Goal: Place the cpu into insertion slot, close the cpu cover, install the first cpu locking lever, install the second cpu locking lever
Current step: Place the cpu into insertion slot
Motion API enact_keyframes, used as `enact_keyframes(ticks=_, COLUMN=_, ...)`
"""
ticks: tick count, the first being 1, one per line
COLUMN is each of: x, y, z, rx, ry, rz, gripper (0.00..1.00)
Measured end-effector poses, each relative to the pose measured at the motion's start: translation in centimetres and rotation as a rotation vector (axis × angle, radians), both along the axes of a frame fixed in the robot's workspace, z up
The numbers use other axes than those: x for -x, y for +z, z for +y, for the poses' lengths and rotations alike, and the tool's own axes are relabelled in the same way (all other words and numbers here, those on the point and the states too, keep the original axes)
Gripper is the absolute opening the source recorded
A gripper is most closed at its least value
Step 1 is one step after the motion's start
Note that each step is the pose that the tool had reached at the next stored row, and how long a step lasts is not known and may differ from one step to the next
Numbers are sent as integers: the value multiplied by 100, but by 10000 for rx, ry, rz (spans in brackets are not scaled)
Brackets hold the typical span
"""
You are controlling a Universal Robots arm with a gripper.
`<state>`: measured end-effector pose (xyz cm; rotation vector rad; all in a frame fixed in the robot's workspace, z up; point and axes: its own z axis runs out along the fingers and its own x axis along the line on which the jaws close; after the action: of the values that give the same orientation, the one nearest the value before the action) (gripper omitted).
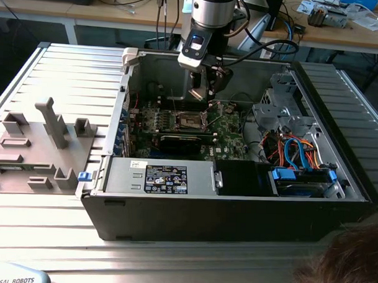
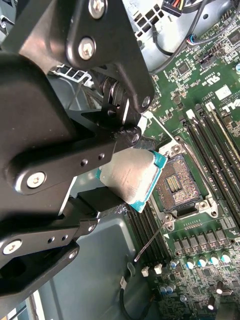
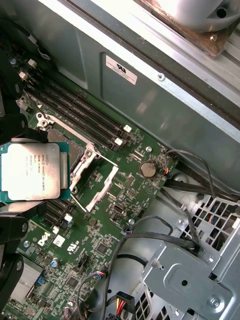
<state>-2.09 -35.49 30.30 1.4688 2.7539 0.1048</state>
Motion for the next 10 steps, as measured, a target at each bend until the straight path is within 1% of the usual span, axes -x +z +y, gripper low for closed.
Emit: enact_keyframes(ticks=10, x=0, y=-14, z=0, rx=0, ry=-96, rz=0, gripper=54)
